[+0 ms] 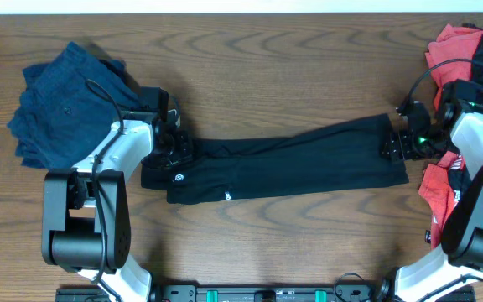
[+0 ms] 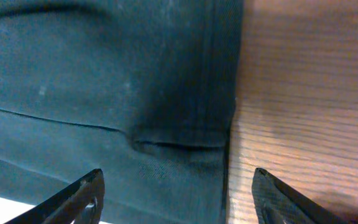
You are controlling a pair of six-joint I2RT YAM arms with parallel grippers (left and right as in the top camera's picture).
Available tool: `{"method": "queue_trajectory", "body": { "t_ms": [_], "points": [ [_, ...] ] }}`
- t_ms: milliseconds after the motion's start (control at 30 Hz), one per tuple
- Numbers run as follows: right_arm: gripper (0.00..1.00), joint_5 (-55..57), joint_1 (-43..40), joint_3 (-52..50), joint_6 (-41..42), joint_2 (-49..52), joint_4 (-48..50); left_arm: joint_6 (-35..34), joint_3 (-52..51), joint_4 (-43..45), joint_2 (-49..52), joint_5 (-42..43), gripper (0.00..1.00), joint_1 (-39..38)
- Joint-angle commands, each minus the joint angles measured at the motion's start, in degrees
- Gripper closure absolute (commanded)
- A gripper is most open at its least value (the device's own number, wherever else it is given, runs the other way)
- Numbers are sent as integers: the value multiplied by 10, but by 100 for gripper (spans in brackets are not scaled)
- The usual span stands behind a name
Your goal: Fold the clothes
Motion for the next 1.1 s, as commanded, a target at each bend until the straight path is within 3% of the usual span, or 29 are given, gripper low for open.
{"method": "queue_trajectory", "body": {
  "t_ms": [0, 233, 400, 600, 800, 933, 1000, 1067],
  "points": [
    [24, -2, -3, -3, -19, 28, 0, 4, -10, 13, 17, -42, 54, 0],
    [23, 4, -3, -3, -19, 75, 15, 12, -10, 78, 17, -50, 54, 0],
    [23, -76, -2, -3, -28, 109, 9, 19, -4, 96, 17, -52, 54, 6],
    [31, -111, 3, -3, -57, 124, -17, 18, 2, 96, 17, -52, 53, 24],
    [55, -111, 5, -3, -55, 124, -20, 19, 2, 93, 17, -36, 53, 30],
    [89, -110, 5, -3, -51, 124, -19, 21, 3, 93, 14, -15, 48, 30],
    [98, -106, 5, -3, -49, 124, -15, 21, 4, 91, 9, -15, 48, 30],
    [99, -93, 5, -2, -30, 124, -8, 21, 7, 88, 3, -15, 47, 30]
  ]
}}
